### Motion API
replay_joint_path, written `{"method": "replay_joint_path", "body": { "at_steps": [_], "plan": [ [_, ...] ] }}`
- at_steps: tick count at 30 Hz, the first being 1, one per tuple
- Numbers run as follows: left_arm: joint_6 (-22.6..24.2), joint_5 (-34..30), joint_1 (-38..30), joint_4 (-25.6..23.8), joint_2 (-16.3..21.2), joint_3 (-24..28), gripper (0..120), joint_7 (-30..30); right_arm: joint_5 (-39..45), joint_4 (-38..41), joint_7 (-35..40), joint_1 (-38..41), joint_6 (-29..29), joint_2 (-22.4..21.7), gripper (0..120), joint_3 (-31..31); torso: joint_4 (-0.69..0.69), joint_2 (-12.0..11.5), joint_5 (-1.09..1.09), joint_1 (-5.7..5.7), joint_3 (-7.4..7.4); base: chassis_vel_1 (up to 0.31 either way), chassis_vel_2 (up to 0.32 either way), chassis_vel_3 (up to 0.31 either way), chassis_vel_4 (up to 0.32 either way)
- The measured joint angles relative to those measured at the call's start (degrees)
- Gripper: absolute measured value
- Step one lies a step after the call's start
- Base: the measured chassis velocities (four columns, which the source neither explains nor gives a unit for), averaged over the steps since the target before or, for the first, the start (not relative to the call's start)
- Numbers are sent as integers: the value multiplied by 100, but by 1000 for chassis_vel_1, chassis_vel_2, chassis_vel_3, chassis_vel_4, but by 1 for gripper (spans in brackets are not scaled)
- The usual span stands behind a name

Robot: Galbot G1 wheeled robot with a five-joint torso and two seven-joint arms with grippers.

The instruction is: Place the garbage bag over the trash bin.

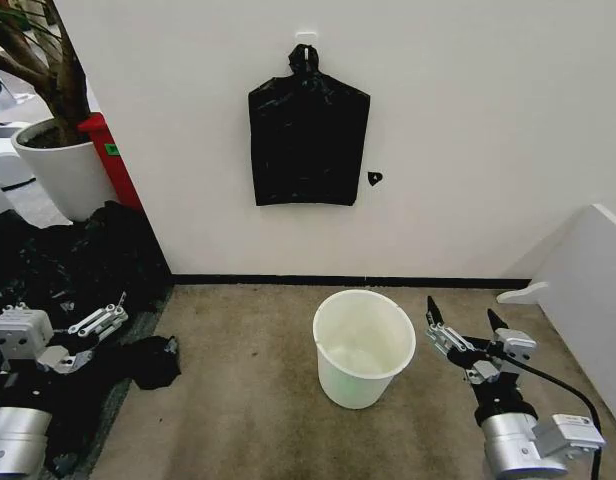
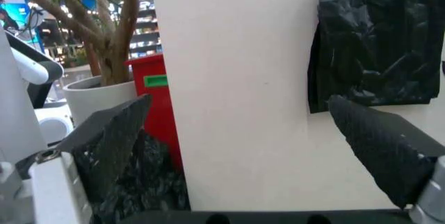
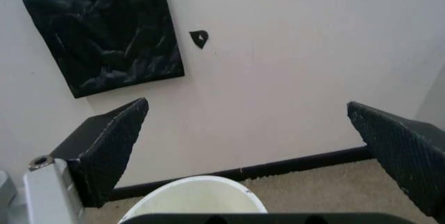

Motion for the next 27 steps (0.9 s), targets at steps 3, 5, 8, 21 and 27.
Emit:
{"method": "replay_joint_path", "body": {
  "at_steps": [3,5,8,21,27],
  "plan": [
    [274,-161,4,1,22,-29,100,-70,-2,0,-2,1,10,1,100,-2,0,0,0,0,0,0,0,0,0],
    [443,-255,7,2,37,-47,100,-119,-3,0,-2,2,13,2,100,-2,0,0,0,0,0,0,0,0,0],
    [660,-385,11,3,58,-73,100,-182,-3,0,-2,3,16,1,100,-2,0,0,0,0,0,0,0,0,0],
    [603,-372,103,4,98,-202,100,-106,-11,0,-14,1,24,-5,100,-18,0,0,-1,0,0,0,0,0,0],
    [599,-399,95,4,136,-231,100,-106,-9,-1,-14,-10,27,-24,100,-9,1,0,0,0,0,0,0,0,0]
  ]
}}
